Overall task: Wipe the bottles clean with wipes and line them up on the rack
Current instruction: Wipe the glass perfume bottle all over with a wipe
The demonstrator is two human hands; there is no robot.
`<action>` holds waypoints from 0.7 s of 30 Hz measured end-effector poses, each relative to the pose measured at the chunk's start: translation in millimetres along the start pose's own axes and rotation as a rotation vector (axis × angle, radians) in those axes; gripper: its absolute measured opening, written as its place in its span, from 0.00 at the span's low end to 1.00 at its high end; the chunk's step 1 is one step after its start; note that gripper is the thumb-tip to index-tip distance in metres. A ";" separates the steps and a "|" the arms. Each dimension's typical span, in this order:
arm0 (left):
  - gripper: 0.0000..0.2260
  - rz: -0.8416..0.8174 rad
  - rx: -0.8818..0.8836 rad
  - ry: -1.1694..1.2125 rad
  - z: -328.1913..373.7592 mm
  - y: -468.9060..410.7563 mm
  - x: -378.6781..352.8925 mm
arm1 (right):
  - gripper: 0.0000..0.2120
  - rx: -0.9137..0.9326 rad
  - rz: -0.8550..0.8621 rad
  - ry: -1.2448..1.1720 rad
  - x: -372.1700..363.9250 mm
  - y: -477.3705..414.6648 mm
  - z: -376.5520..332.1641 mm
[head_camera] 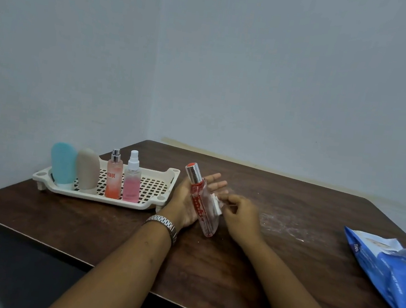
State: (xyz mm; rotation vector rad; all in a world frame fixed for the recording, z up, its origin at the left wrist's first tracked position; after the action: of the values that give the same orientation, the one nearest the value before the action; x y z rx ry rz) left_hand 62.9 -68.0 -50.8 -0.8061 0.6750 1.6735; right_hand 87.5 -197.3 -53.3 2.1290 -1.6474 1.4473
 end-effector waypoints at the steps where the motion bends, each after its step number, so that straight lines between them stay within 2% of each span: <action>1: 0.24 0.004 -0.006 -0.001 0.2 0.5 -0.9 | 0.11 -0.011 -0.035 0.016 -0.3 0.7 1.5; 4: 0.25 0.008 -0.033 0.021 2.7 -0.3 0.4 | 0.08 0.013 -0.145 -0.046 9.1 9.9 -5.6; 6: 0.27 0.027 -0.052 0.041 3.8 -2.1 2.6 | 0.10 0.061 -0.199 -0.088 15.9 17.9 -13.1; 10: 0.29 0.050 -0.077 0.053 2.3 -4.5 3.9 | 0.34 0.167 -0.193 0.064 15.8 27.0 -22.2; 11: 0.29 0.054 -0.081 0.050 2.0 -5.0 3.9 | 0.39 0.192 -0.201 0.080 12.0 27.1 -22.2; 13: 0.30 0.057 -0.085 0.033 1.7 -5.3 3.3 | 0.42 0.225 -0.193 0.101 4.9 26.4 -20.2; 15: 0.31 0.061 -0.079 0.013 0.6 -6.2 1.7 | 0.38 0.245 -0.165 0.112 2.8 25.8 -17.8; 19: 0.34 0.065 -0.090 0.011 -2.1 -3.7 -2.8 | 0.14 0.299 -0.092 0.076 8.1 27.1 -21.5; 21: 0.38 0.055 -0.108 0.037 -2.1 -0.3 -3.9 | 0.08 0.270 -0.041 0.042 11.9 26.3 -20.6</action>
State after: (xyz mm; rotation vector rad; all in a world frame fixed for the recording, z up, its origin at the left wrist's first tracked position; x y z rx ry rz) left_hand 64.2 -71.9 -48.9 -0.9038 0.6413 1.7611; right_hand 53.8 -205.0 -45.5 2.2306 -1.4574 1.7769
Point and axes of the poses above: each hand's wrist, its own y-axis away from the middle knuckle, its own x-axis out of the back of the hand, z = x × y, the point moved 1 cm from there along -y, towards the middle knuckle, and after that the axes turned 13 degrees about y, right-handed, at the moved point
